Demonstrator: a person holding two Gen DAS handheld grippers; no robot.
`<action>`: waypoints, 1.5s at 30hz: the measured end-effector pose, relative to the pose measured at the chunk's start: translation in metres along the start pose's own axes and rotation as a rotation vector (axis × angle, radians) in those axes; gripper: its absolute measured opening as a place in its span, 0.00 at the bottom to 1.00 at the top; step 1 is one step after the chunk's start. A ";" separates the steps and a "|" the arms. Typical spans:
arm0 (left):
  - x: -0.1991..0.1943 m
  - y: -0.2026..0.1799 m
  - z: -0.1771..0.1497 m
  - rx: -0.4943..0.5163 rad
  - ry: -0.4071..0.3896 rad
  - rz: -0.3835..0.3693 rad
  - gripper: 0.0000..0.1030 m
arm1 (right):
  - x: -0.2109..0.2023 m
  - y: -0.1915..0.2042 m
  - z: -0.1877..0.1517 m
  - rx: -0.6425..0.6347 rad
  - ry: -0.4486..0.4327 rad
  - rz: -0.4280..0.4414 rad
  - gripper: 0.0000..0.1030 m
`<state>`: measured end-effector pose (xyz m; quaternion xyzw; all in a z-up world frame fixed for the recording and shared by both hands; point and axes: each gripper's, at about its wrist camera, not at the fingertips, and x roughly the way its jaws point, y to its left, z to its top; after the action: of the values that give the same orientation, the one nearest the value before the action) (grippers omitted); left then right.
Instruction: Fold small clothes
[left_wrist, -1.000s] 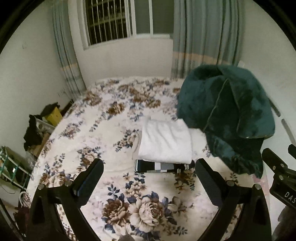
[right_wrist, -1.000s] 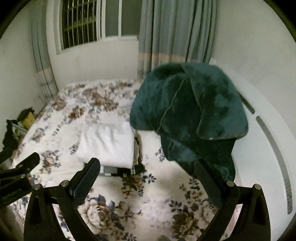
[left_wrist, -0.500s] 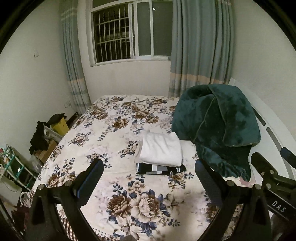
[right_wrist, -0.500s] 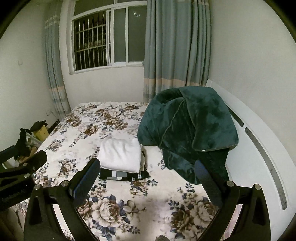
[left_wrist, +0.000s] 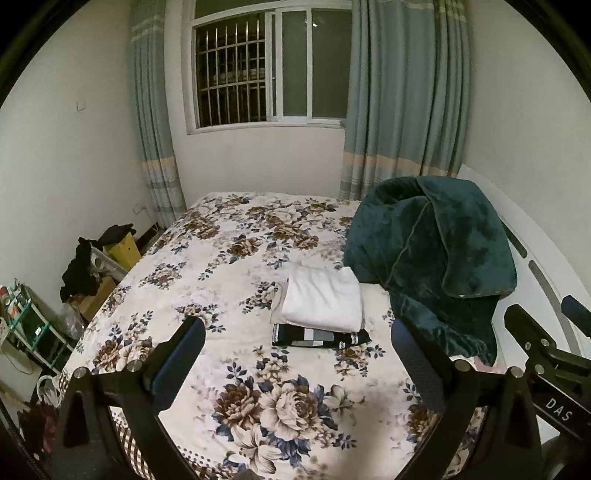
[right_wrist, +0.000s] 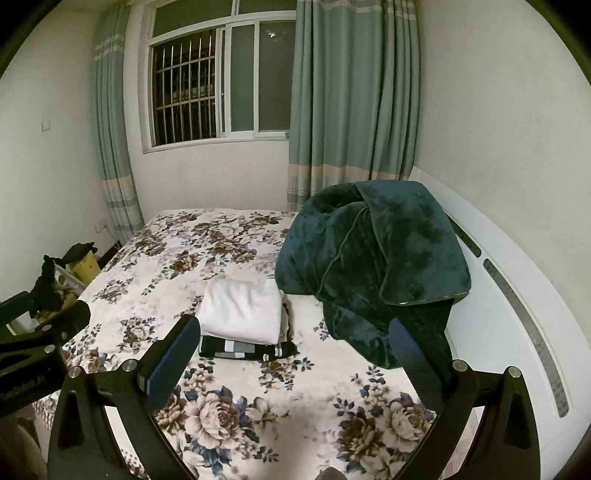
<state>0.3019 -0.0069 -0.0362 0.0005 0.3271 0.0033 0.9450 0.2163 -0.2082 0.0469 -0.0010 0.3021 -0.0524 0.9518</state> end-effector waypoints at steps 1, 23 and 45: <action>-0.001 0.000 0.000 0.001 -0.004 0.003 1.00 | 0.000 0.000 0.000 -0.002 0.000 -0.002 1.00; -0.006 0.002 -0.009 -0.005 0.002 0.030 1.00 | 0.010 -0.002 0.003 -0.020 0.010 0.017 1.00; -0.008 0.003 -0.009 -0.012 0.000 0.032 1.00 | 0.009 0.000 0.002 -0.020 0.006 0.021 1.00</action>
<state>0.2903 -0.0036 -0.0383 0.0001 0.3270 0.0206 0.9448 0.2250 -0.2095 0.0429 -0.0071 0.3057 -0.0392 0.9513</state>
